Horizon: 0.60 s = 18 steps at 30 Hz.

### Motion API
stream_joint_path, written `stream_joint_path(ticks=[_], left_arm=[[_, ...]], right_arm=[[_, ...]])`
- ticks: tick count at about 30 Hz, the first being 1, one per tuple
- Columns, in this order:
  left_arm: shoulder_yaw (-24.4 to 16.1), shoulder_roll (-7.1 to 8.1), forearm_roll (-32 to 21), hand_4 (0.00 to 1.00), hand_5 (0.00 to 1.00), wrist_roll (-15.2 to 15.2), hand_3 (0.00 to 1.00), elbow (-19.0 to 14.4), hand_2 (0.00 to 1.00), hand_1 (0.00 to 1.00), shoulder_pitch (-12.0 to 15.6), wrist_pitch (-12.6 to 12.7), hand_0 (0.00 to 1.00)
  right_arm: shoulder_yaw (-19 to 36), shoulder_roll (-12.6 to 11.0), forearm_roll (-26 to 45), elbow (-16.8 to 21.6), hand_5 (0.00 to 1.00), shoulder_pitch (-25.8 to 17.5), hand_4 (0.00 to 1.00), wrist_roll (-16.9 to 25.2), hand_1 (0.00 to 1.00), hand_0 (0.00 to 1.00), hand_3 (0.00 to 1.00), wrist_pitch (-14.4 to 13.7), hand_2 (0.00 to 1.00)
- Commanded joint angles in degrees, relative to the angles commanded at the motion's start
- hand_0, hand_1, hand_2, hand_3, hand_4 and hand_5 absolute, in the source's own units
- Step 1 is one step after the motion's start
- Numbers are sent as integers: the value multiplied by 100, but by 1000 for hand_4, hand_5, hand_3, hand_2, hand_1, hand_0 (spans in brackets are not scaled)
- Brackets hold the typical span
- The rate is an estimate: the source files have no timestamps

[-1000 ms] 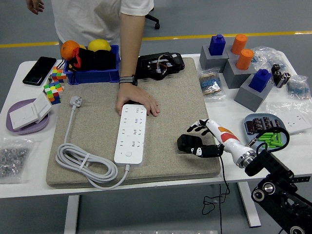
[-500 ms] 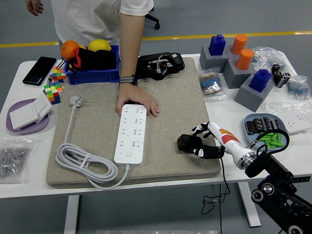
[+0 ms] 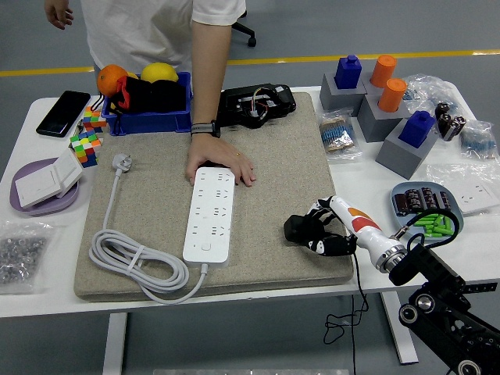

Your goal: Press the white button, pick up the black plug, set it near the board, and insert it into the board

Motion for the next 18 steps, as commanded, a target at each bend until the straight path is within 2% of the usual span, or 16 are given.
stream_joint_path(ticks=[4,5,16,17,18], left_arm=[[-1,-3,-13,588,30,-3,687,0,643,646,3,3,651],[-3,-3,-13,588,31,-2,687,0,644,647,4,4,652],[-19,-6,23,587,34,0,687,0,644,646,1,1,651],[-17,-6,22,586,35,-1,686,0,644,645,2,1,652],[-13,-5,18,586,35,-2,686,0,644,645,1,1,652]], right_arm=[[-9,3,-16,-32,20,-4,843,-44,584,500,445,50,588],[-15,4,-17,-40,2,-3,848,-48,556,466,447,55,574],[-15,7,-12,-59,2,7,843,20,525,465,445,14,551],[-13,6,-16,-58,2,4,819,24,485,443,421,13,517],[-9,4,-17,-54,2,2,819,33,485,443,421,11,517]])
